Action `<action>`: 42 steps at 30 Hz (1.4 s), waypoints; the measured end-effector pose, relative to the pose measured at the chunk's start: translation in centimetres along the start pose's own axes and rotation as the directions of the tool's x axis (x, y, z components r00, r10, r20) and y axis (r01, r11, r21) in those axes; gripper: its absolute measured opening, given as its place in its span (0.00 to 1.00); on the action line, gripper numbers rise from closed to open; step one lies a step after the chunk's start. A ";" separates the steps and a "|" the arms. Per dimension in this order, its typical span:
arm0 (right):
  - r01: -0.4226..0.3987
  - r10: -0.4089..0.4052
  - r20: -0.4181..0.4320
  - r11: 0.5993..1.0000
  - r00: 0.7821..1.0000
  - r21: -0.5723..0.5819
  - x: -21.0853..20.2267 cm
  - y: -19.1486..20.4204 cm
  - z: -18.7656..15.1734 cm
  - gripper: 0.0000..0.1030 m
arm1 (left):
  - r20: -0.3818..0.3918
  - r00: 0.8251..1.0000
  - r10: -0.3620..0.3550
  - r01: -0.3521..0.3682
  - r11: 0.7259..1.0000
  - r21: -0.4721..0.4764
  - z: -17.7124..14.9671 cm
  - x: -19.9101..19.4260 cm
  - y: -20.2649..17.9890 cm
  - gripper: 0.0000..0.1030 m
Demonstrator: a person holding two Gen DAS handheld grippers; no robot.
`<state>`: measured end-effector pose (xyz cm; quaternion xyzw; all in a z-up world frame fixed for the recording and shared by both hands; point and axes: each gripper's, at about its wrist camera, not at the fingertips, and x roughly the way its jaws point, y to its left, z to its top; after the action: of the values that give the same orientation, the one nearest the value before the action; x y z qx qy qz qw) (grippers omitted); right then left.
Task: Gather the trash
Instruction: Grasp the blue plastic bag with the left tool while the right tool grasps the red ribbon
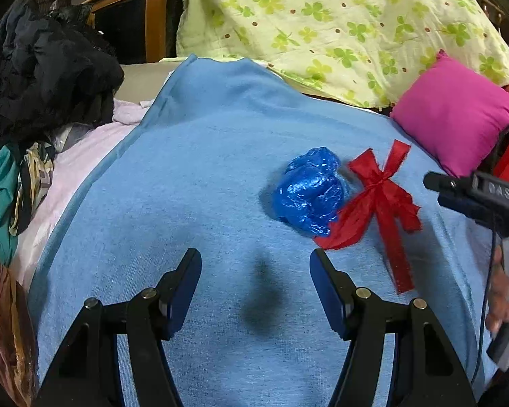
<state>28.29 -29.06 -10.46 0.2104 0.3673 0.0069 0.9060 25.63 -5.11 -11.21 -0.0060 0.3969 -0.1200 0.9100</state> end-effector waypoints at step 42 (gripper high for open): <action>0.053 -0.052 0.002 0.997 0.999 -0.054 -7.7 -1.7 -2.1 0.30 | 0.116 0.986 -0.119 0.085 0.960 0.266 3.8 -2.1 -7.9 0.50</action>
<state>20.99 -31.12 -7.40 0.1760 0.3720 -0.0070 0.9114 25.26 -12.64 -6.24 0.0852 0.3162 -0.2173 0.9196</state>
